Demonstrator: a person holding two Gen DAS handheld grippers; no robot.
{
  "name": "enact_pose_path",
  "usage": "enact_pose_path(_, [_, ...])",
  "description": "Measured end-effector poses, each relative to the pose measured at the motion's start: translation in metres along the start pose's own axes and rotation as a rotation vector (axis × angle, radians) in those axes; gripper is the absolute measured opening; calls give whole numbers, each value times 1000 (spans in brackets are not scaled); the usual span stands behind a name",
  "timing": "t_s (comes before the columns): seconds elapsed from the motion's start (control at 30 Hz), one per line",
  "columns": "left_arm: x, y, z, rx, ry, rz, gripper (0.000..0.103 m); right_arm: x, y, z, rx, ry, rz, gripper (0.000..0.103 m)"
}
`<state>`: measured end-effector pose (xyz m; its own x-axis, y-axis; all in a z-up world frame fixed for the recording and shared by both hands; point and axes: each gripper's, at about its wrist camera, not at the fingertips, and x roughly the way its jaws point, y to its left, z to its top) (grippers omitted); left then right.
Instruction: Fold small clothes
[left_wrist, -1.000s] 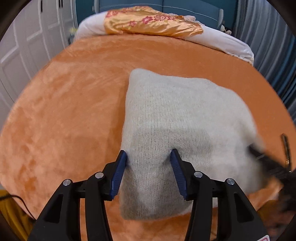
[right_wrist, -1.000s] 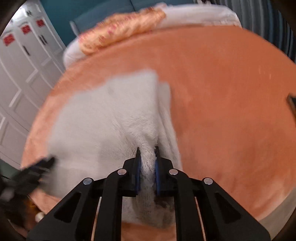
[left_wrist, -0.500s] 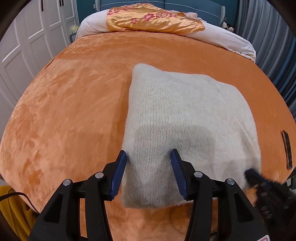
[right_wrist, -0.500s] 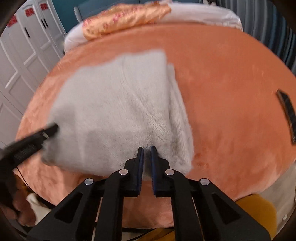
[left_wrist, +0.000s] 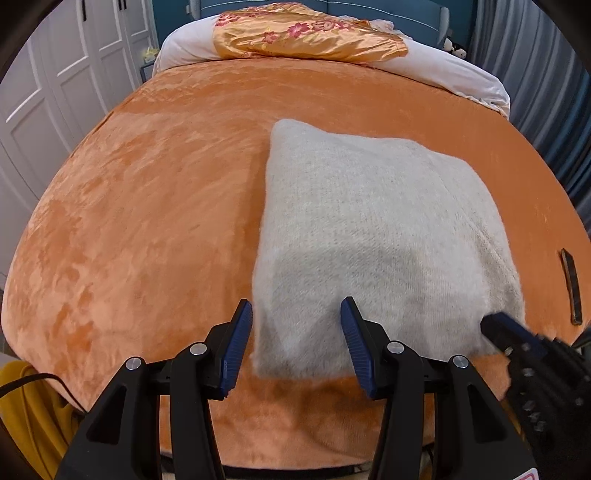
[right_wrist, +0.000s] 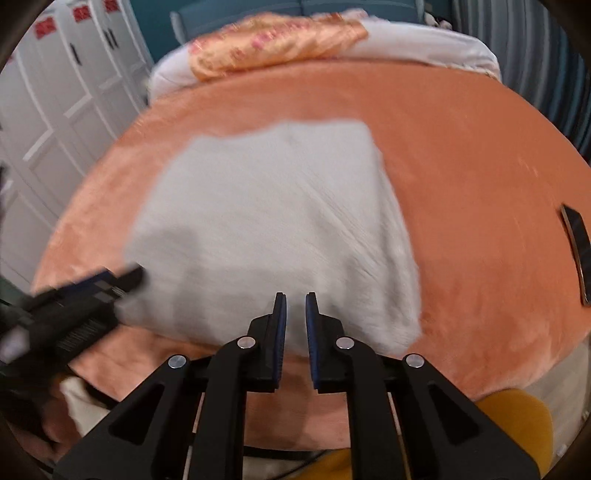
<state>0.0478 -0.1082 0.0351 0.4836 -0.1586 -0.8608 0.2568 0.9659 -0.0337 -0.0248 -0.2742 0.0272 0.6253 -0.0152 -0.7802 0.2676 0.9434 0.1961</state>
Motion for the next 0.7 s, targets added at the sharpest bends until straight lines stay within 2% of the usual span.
enact_pose_path(0.17, [-18,26,-5,-43,-5,24,49,2,36,18,-19,-38,106,11])
enact_pose_path(0.23, [-25,45,-6,-74,-13,51,49,18,48,19,-23,-12,147,11])
enact_pose_path(0.3, [-29,61,-6,-103,-17,68,48,43,59,13,-21,61,190,11])
enact_pose_path(0.37, [-30,77,-6,-127,-19,89,47,70,71,-6,-68,137,155,10])
enact_pose_path(0.43, [-29,85,-5,-144,-13,91,46,72,81,-25,-129,118,116,10])
enact_pose_path(0.5, [-27,84,-2,-150,-13,78,46,67,87,-24,-172,116,87,9])
enact_pose_path(0.57, [-25,76,1,-141,-13,54,46,61,81,-17,-143,130,91,7])
enact_pose_path(0.63, [-24,64,4,-123,-14,31,46,42,70,-11,-89,101,107,7])
enact_pose_path(0.7, [-22,46,7,-90,-13,6,46,15,50,-6,-58,27,78,10])
